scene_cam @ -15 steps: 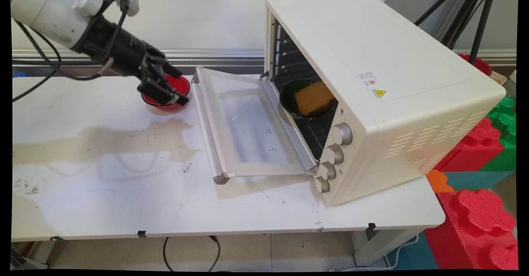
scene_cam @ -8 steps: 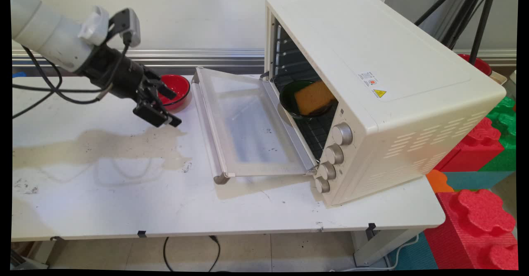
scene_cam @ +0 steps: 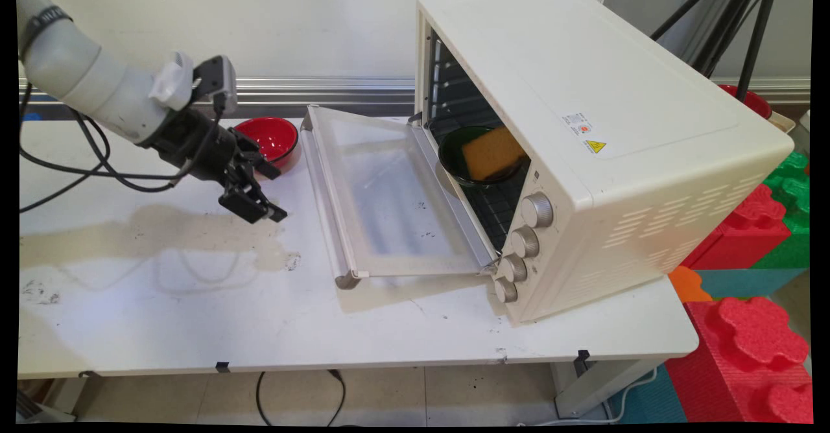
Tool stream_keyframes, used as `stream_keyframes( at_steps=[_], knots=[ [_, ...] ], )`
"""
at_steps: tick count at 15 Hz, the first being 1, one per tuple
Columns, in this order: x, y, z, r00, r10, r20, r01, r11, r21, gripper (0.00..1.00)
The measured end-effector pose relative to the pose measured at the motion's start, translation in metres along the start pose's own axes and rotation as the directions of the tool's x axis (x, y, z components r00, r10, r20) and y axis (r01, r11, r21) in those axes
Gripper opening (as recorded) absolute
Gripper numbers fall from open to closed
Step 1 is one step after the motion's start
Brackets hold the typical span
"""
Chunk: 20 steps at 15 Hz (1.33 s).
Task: Close the oven
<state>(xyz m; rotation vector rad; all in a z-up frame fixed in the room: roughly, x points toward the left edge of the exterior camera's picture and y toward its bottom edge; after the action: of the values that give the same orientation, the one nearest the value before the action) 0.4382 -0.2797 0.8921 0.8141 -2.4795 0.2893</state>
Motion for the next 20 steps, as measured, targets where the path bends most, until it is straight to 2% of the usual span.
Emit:
stream_keyframes(
  at_steps=[6,7,13,20],
  knots=[
    [-0.007,0.000,0.021,1.000,0.000,0.019,0.000,1.000,-0.001,1.00],
    [-0.008,0.000,0.025,1.000,-0.001,0.022,0.001,1.000,-0.001,0.00],
    [-0.013,0.001,0.045,0.999,-0.002,0.034,0.002,1.000,-0.001,0.00],
    [-0.010,0.003,0.069,1.000,-0.013,0.024,0.013,1.000,-0.002,0.00]
  ],
)
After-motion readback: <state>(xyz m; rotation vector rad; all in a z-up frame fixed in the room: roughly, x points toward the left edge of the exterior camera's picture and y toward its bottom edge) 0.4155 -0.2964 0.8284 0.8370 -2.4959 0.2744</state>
